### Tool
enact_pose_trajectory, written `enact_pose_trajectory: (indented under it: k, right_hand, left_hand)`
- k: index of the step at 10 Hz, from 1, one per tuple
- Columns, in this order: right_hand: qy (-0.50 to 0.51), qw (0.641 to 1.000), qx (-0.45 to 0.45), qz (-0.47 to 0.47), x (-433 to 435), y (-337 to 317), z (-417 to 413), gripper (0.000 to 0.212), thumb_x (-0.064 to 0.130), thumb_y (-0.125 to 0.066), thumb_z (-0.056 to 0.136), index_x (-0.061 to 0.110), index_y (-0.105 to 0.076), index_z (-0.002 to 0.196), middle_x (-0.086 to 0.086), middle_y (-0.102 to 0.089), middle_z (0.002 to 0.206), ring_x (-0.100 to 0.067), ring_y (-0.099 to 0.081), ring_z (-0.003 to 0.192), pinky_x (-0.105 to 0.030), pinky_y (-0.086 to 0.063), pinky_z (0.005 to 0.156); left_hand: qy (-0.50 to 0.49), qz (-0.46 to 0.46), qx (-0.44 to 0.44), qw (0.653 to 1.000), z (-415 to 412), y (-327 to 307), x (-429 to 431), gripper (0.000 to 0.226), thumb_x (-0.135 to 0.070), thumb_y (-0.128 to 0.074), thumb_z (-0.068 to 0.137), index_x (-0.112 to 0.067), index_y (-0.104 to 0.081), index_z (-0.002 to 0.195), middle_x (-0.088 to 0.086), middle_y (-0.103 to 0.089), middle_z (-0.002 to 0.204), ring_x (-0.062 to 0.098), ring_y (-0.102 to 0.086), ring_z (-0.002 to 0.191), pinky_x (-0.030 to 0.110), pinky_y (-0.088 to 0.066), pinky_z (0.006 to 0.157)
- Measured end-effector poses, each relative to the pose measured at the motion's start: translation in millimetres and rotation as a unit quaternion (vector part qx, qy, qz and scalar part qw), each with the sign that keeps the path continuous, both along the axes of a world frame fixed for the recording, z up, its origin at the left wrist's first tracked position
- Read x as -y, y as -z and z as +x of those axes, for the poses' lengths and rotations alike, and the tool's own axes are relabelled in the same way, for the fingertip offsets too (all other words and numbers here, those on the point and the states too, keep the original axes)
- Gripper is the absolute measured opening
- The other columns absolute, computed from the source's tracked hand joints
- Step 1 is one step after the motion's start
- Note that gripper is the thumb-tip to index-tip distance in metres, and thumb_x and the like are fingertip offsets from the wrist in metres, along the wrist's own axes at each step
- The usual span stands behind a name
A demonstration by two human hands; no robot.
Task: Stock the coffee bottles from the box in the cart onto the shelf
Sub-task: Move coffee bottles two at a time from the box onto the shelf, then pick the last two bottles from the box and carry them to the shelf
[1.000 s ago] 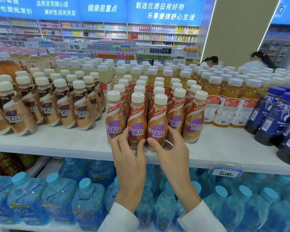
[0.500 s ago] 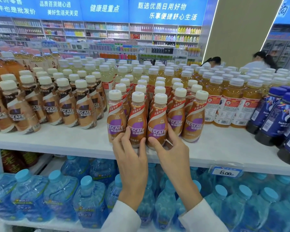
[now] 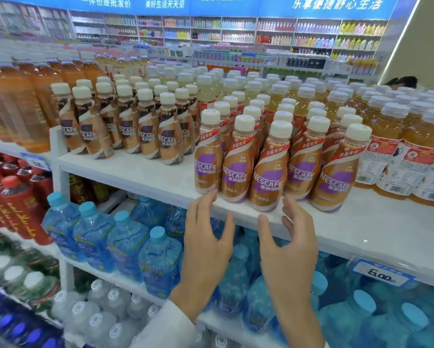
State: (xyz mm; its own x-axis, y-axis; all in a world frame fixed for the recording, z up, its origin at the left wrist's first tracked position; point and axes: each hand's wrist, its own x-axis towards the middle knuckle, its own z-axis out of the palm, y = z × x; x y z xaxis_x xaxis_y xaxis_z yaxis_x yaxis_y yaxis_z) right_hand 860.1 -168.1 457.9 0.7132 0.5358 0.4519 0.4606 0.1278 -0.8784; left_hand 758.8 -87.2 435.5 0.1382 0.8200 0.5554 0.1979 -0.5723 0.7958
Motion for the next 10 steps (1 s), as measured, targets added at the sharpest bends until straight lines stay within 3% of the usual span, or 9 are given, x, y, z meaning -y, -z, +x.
enact_pose_trajectory:
  k: [2, 3, 4, 5, 6, 7, 8, 9, 10]
  right_hand:
    - [-0.079, 0.996, 0.034, -0.007, 13, 46, -65, 0.035, 0.02, -0.075, 0.089, 0.025, -0.065, 0.122, 0.013, -0.064, 0.119, -0.01, -0.063, 0.11, -0.021, -0.047, 0.096]
    - [-0.154, 0.987, 0.036, -0.031, 7, 70, -112, 0.035, 0.029, -0.069, 0.084, 0.024, -0.07, 0.119, 0.01, -0.067, 0.119, -0.011, -0.064, 0.112, -0.028, -0.048, 0.098]
    - [-0.198, 0.978, 0.027, -0.058, 0, 85, -150, 0.034, 0.035, -0.068, 0.082, 0.026, -0.072, 0.115, 0.009, -0.07, 0.117, -0.011, -0.066, 0.109, -0.025, -0.047, 0.097]
    - [-0.274, 0.952, 0.016, -0.134, -12, 115, -206, 0.047, 0.059, -0.06, 0.077, 0.031, -0.07, 0.114, 0.0, -0.071, 0.12, -0.014, -0.064, 0.112, -0.016, -0.043, 0.097]
    - [-0.343, 0.909, 0.005, -0.234, -23, 133, -248, 0.076, 0.087, -0.053, 0.061, 0.037, -0.061, 0.117, -0.002, -0.068, 0.122, -0.013, -0.061, 0.111, -0.002, -0.038, 0.092]
    - [-0.398, 0.843, 0.02, -0.36, -33, 160, -304, 0.112, 0.111, -0.019, 0.03, 0.054, -0.044, 0.122, 0.01, -0.061, 0.12, -0.01, -0.056, 0.108, 0.004, -0.036, 0.086]
    - [-0.447, 0.803, 0.04, -0.392, -34, 191, -347, 0.101, 0.111, -0.019, 0.033, 0.063, -0.05, 0.116, 0.01, -0.062, 0.129, -0.013, -0.058, 0.119, -0.003, -0.037, 0.092]
    - [-0.465, 0.756, 0.066, -0.456, -30, 207, -405, 0.107, 0.107, -0.034, 0.044, 0.04, -0.056, 0.125, 0.017, -0.06, 0.119, -0.008, -0.056, 0.118, 0.002, -0.035, 0.083]
    - [-0.504, 0.698, 0.057, -0.505, -32, 209, -438, 0.072, 0.073, -0.06, 0.077, 0.032, -0.049, 0.136, 0.02, -0.05, 0.121, 0.001, -0.045, 0.117, 0.01, -0.029, 0.081]
  left_hand:
    - [-0.083, -0.046, -0.039, 0.995, -87, 38, 25, 0.036, -0.027, -0.064, 0.097, -0.027, -0.056, 0.131, -0.015, -0.056, 0.127, 0.013, -0.054, 0.125, 0.038, -0.048, 0.102]
    - [-0.15, -0.099, -0.052, 0.982, -160, 63, 36, 0.029, -0.04, -0.058, 0.099, -0.041, -0.054, 0.127, -0.025, -0.055, 0.127, 0.005, -0.054, 0.123, 0.032, -0.047, 0.101]
    - [-0.195, -0.161, -0.046, 0.966, -216, 81, 49, 0.028, -0.049, -0.053, 0.098, -0.05, -0.05, 0.125, -0.033, -0.053, 0.126, -0.003, -0.052, 0.121, 0.027, -0.046, 0.1]
    - [-0.273, -0.192, -0.051, 0.941, -296, 110, 72, 0.026, -0.05, -0.051, 0.096, -0.049, -0.051, 0.122, -0.028, -0.058, 0.12, -0.008, -0.054, 0.113, 0.021, -0.047, 0.094]
    - [-0.325, -0.215, -0.035, 0.92, -350, 130, 93, 0.021, -0.049, -0.052, 0.096, -0.049, -0.053, 0.118, -0.026, -0.061, 0.116, -0.008, -0.057, 0.11, 0.015, -0.046, 0.09]
    - [-0.374, -0.257, -0.008, 0.891, -424, 167, 121, 0.017, -0.045, -0.058, 0.095, -0.043, -0.061, 0.112, -0.028, -0.064, 0.111, -0.004, -0.062, 0.107, 0.024, -0.049, 0.091]
    - [-0.411, -0.291, 0.029, 0.864, -468, 190, 140, 0.019, -0.03, -0.067, 0.094, -0.042, -0.063, 0.109, -0.028, -0.065, 0.112, -0.005, -0.062, 0.105, 0.019, -0.048, 0.093]
    - [-0.434, -0.383, 0.027, 0.815, -521, 217, 165, 0.022, -0.023, -0.069, 0.092, -0.041, -0.065, 0.105, -0.016, -0.07, 0.109, 0.002, -0.065, 0.104, 0.009, -0.045, 0.088]
    - [-0.445, -0.414, 0.078, 0.79, -547, 232, 170, 0.022, -0.023, -0.068, 0.093, -0.042, -0.062, 0.101, -0.008, -0.071, 0.106, 0.004, -0.067, 0.096, 0.017, -0.05, 0.089]
